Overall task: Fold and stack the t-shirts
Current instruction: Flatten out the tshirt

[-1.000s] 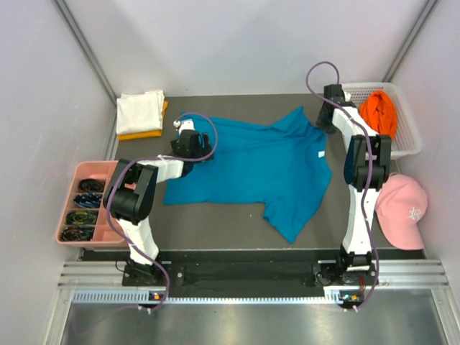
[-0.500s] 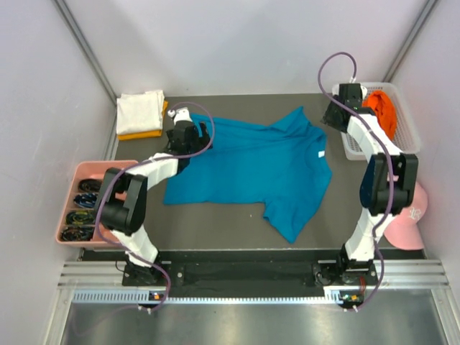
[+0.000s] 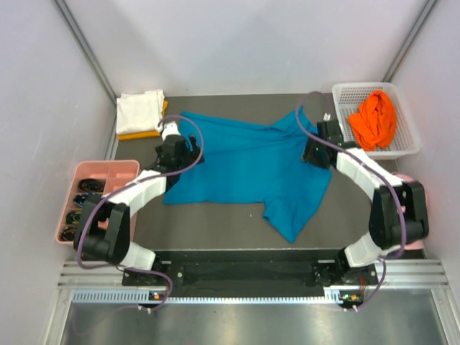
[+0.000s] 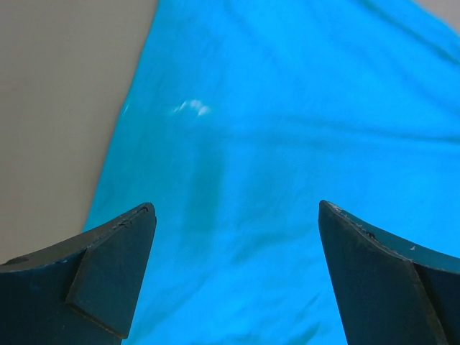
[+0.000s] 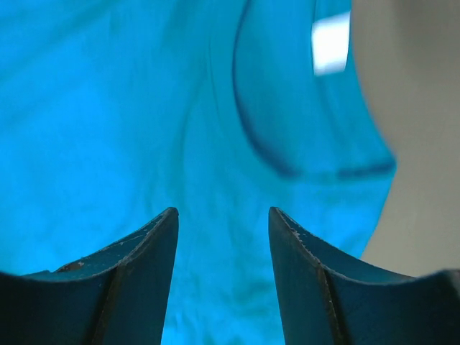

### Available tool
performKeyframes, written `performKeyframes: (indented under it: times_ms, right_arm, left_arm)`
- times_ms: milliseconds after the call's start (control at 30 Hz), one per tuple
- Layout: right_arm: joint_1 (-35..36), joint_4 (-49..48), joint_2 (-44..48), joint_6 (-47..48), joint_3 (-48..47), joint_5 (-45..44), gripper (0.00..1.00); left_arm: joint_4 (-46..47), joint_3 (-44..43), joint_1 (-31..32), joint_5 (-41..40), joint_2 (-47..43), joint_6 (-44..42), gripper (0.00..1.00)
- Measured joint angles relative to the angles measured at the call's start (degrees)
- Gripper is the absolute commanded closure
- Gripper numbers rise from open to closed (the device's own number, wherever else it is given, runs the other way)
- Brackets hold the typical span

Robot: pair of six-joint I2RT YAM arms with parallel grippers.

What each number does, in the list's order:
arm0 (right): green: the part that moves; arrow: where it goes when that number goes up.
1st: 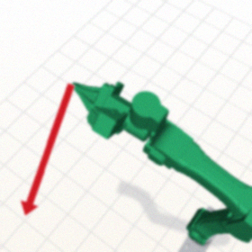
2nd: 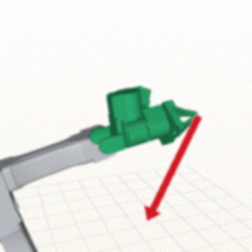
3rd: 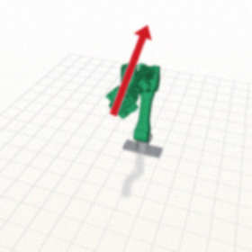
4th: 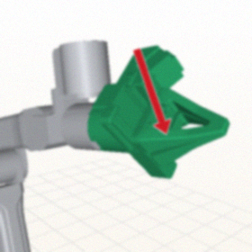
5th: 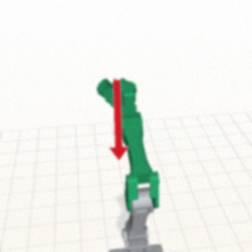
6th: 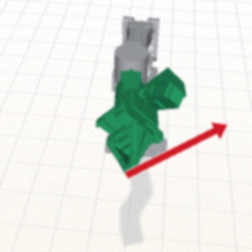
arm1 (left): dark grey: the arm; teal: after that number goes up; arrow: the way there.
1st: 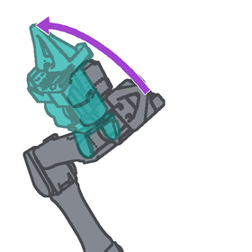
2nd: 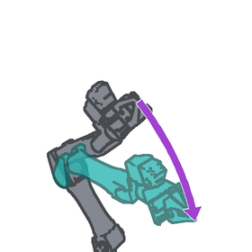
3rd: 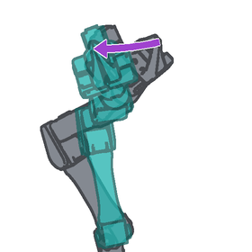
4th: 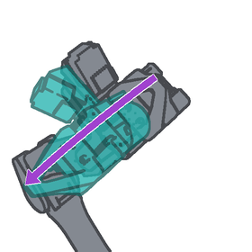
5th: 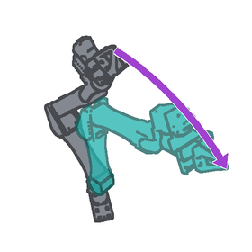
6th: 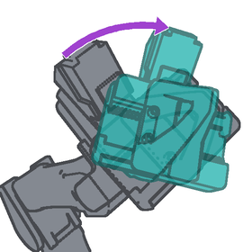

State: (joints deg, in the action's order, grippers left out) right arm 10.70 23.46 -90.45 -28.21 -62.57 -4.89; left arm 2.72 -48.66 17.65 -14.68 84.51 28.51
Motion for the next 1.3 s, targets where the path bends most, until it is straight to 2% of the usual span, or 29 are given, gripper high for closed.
performKeyframes:
  times_ms: [267, 567, 867, 1300]
  right_arm:
    - [3.3, 2.8, 21.0, -4.0, 16.9, -1.4, 0.47]
    - [5.8, 8.9, 34.3, -9.5, 27.5, -1.9, 0.48]
    - [18.6, 13.9, 39.3, -16.6, 30.4, -3.6, 0.48]
    - [33.6, 18.9, 40.6, -27.8, 33.0, -6.0, 0.49]
  left_arm:
    - [-4.4, 6.0, 0.0, -1.3, -10.2, 1.3, 0.01]
    - [-6.5, 6.1, 0.0, -1.9, -11.4, 1.4, 0.01]
    - [-7.7, 6.1, 0.0, -3.2, -11.4, 1.4, 0.01]
    - [-7.7, 6.1, 0.0, -3.3, -11.4, 1.4, 0.01]
